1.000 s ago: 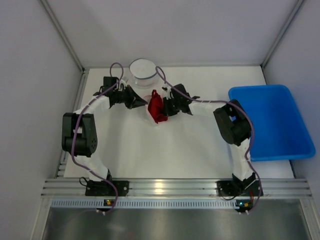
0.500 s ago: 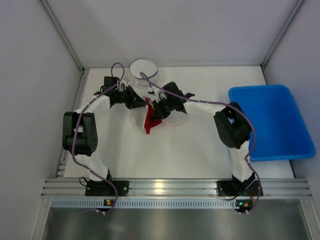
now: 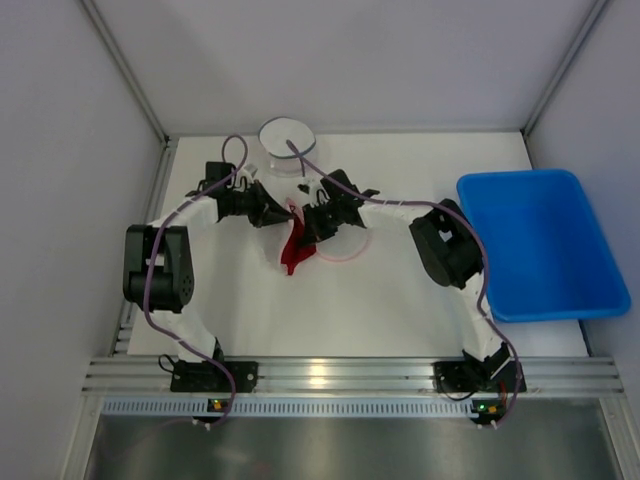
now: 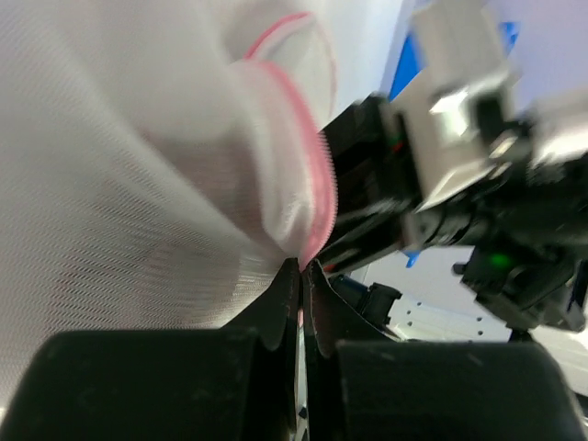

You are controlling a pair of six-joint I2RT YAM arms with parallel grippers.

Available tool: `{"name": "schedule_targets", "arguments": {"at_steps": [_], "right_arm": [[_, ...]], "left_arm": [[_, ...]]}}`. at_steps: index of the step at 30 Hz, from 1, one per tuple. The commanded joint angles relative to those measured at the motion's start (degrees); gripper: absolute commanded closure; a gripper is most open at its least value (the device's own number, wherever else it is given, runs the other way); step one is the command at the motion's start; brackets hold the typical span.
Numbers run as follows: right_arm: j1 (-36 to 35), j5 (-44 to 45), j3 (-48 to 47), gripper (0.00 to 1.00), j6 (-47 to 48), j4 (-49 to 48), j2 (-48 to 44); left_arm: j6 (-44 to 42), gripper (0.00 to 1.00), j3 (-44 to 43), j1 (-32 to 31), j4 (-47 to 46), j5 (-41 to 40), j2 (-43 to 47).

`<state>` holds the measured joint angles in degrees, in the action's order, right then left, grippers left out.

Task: Place the bra in the laundry bag and zip it closed
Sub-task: Place the bra in the laundry bag, then adjust the laundry bag at the center of the board.

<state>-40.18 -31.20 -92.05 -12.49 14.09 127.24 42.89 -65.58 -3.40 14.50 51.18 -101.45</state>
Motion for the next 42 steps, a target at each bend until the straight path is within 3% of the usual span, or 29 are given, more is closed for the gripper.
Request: {"name": "schedule_targets", "arguments": {"at_steps": [1, 4, 9, 10, 16, 22, 28, 38, 42], "right_arm": [[2.9, -4.6, 1.2, 1.00, -12.3, -9.5, -4.7], [2.9, -6.4, 0.2, 0.96, -15.6, -11.0, -4.5], [3.1, -10.2, -0.7, 0.64, -17.7, -11.0, -4.4], [3.2, -10.5, -1.0, 0.53, -16.2, -8.3, -5.1], [7.8, -11.1, 1.9, 0.31, -9.1, -0.3, -12.3], [17.5, -8.4, 2.4, 0.28, -1.2, 12.5, -15.9], [21.2, 4.4, 2.1, 0.28, 3.3, 18.1, -13.4], [20.5, 1.5, 0.9, 0.30, -0.2, 12.2, -3.8], [20.5, -3.4, 2.2, 0.38, -4.3, 7.4, -2.2]], "left_arm": [[-2.7, 1.00, 2.5, 0.1, 1.8, 1.2, 2.6], [-5.4, 1.00, 2.3, 0.1, 3.3, -2.0, 2.9], [-9.4, 1.00, 0.0, 0.0, 5.9, -8.4, 1.4], [-9.7, 1.00, -0.9, 0.0, 6.5, -9.0, 0.6], [-10.2, 1.00, -1.7, 0.1, 7.3, -14.0, -1.0], [-11.0, 1.00, -2.4, 0.1, 7.8, -15.8, -2.6], [-11.8, 1.00, -3.8, 0.1, 7.7, -14.6, -2.9], [-14.1, 1.00, -3.5, 0.1, 8.3, -12.7, -1.6], [-14.5, 1.00, -3.4, 0.1, 8.3, -12.7, -1.4]]}}
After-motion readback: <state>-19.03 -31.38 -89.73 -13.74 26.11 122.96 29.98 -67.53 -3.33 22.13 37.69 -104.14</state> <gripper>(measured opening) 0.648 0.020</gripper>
